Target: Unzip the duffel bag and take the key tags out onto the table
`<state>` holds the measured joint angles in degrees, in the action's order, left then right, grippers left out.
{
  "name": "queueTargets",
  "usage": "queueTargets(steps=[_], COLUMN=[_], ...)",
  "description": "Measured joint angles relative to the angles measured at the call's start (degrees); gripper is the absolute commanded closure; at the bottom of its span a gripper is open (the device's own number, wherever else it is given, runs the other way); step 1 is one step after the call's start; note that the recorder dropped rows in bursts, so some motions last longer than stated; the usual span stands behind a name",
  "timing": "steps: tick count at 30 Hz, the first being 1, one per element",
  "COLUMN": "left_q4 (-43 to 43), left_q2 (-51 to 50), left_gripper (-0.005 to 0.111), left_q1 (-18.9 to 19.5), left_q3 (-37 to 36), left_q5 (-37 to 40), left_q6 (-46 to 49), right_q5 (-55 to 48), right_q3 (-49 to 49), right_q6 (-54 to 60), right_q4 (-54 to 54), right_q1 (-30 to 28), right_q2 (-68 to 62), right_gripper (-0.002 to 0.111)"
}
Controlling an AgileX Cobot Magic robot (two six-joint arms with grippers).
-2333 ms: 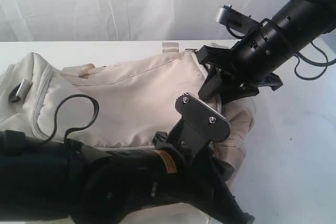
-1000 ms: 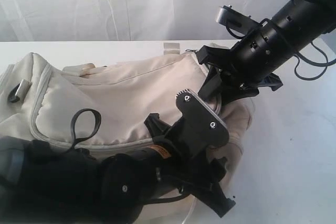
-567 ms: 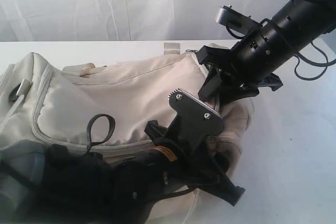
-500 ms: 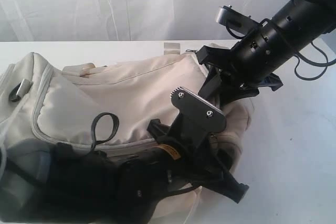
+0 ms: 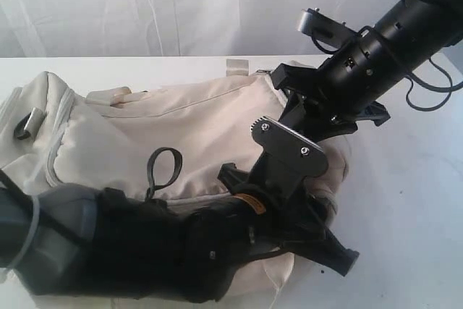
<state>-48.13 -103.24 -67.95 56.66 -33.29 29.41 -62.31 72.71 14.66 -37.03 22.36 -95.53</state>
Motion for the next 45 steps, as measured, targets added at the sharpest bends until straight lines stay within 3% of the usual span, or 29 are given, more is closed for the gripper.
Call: queueTargets(steps=[9,14,21,26,30,35,45], left_q4=[-0.49,-3.64,-17.92,-34.18,-46.85,-50.22,-50.56], left_q2=[5.52,8.52,10.36,10.41,10.86,12.25,14.01], left_gripper=[0.107,0.107,0.107,0.107,0.107,0.107,0.107], left_q1=[0.0,0.19,0.23,0.23,0.1,0.1,0.1], left_q3=[0.0,0.0,0.0,0.0,0.0,0.0,0.0], left_q5=[8.43,13.65,15.09,12.65,5.41,1.9,-1.22], left_q6=[5.04,9.44,25.0,41.83,56.75,64.16,66.62], right_q5=[-0.24,-0.79,-1.14,-0.49,0.02,0.4,0.66], right_q3=[0.0,0.0,0.0,0.0,0.0,0.0,0.0], right_q6=[0.0,0.0,0.0,0.0,0.0,0.0,0.0], right_q4=[0.0,0.12,0.43,0.68,1.06,1.09,1.41], right_q1=[0.0,0.0,0.0,0.0,0.0,0.0,0.0], right_q2=[0.0,0.0,0.0,0.0,0.0,0.0,0.0], right_gripper=[0.075,0.089,0.106,0.108,0.108,0.108,0.108])
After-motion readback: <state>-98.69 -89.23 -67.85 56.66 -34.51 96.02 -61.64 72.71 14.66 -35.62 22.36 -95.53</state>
